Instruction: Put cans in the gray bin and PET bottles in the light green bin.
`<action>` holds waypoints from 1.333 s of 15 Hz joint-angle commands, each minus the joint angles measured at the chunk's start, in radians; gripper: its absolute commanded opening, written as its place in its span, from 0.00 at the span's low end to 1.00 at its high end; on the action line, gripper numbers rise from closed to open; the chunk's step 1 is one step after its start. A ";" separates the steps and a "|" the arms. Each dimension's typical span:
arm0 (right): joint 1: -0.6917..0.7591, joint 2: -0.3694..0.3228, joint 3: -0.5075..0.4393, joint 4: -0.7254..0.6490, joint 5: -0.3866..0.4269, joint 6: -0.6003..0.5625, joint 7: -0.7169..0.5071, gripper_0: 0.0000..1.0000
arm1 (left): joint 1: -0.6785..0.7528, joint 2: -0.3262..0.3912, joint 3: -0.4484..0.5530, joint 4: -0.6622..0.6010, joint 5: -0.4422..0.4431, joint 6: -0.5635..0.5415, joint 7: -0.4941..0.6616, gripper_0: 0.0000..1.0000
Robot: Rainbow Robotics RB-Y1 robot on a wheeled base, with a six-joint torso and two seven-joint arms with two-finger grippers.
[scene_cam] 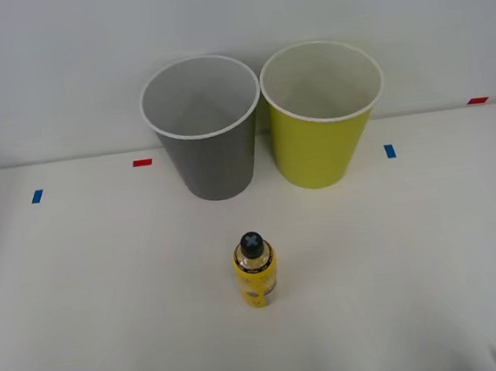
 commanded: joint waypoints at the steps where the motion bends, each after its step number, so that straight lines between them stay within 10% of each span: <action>1: 0.000 0.000 0.000 0.000 0.000 0.000 0.000 1.00 | 0.000 0.000 0.000 0.000 0.000 0.000 0.000 1.00; 20: 0.000 0.000 0.000 0.000 0.000 0.000 0.000 1.00 | 0.000 0.000 0.000 0.000 0.000 0.000 0.000 1.00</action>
